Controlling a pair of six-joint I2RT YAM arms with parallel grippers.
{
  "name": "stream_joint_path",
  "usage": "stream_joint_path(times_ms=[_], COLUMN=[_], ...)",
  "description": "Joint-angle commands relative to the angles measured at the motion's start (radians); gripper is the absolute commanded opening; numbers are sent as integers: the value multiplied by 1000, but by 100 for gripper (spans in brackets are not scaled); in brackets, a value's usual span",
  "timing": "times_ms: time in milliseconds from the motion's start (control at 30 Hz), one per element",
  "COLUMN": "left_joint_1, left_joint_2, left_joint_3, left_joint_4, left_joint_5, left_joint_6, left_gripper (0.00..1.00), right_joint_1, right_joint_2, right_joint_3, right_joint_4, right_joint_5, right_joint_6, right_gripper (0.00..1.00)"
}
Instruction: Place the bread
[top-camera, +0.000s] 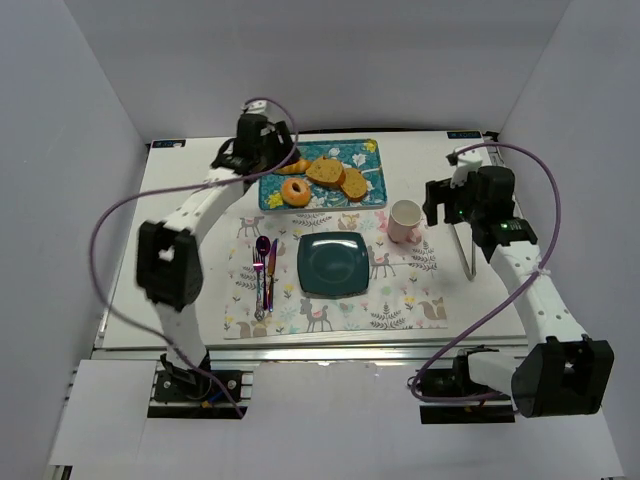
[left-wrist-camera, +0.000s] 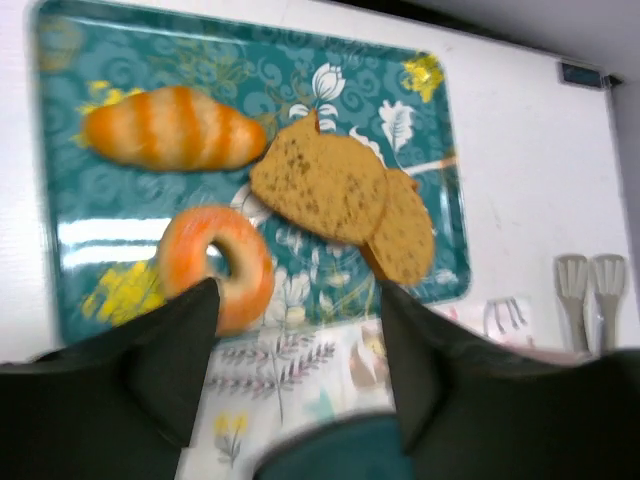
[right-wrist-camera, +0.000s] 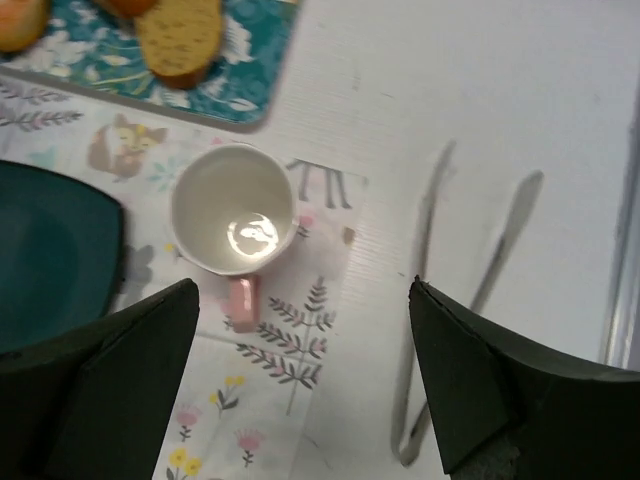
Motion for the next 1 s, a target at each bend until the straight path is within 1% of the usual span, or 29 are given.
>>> stream_joint_path(times_ms=[0, 33, 67, 100, 133, 167, 200, 233, 267, 300, 333, 367, 400, 433, 467, 500, 533, 633, 767, 900, 967], left_joint_1=[21, 37, 43, 50, 61, 66, 72, 74, 75, 75, 75, 77, 77, 75, 75, 75, 77, 75, 77, 77, 75], left_joint_2=[-357, -418, -533, -586, -638, -729, -859, -934, -934, -969, -1035, -1071, -1104, -1173, -1206, -1233, -1281, -1318, -1306, -1264, -1252], left_joint_3=[-292, -361, -430, -551, -605, -656, -800, -885, -924, -960, -993, -1027, -1093, -1124, -1151, -1197, -1216, -1253, -1239, -1236, -1233], left_joint_4=[82, 117, 131, 140, 140, 139, 142, 140, 134, 128, 122, 121, 124, 128, 127, 121, 107, 82, 41, 59, 67], left_joint_5=[-83, -83, -81, -84, -89, -95, -92, -98, -98, -103, -114, -115, -117, -124, -130, -138, -147, -149, -146, -126, -120], left_joint_6=[38, 32, 24, 3, -8, -14, -47, -72, -72, -86, -118, -133, -147, -175, -189, -210, -218, -219, -197, -190, -189], left_gripper=[69, 59, 42, 22, 0, 0, 0, 4, 19, 36, 52, 63, 75, 78, 81, 83, 84, 85, 85, 85, 85], right_joint_1=[-79, -109, -182, -207, -240, -312, -399, -437, -446, -449, -449, -449, -449, -448, -446, -446, -445, -442, -432, -420, -408], right_joint_2=[-38, -41, -43, -37, -24, -8, 62, 81, 82, 89, 104, 114, 126, 152, 164, 178, 186, 215, 281, 402, 434], right_joint_3=[28, 16, 2, -3, -11, 3, 18, 14, 14, 2, -7, -12, -14, -8, -9, -18, -37, -70, -75, -37, -20], right_joint_4=[-40, -38, -53, -100, -112, -137, -194, -216, -224, -230, -234, -230, -231, -228, -195, -163, -144, -87, -66, -70, -47], right_joint_5=[74, 33, -21, -84, -125, -176, -302, -341, -342, -351, -345, -336, -314, -275, -238, -140, -117, -54, -56, -115, -115], right_joint_6=[35, -5, -75, -214, -245, -267, -307, -327, -345, -367, -387, -388, -378, -361, -305, -263, -258, -273, -299, -292, -287], right_gripper=[90, 89, 90, 78, 69, 55, 6, 6, 6, 12, 48, 69, 86, 89, 89, 89, 89, 89, 89, 89, 89])
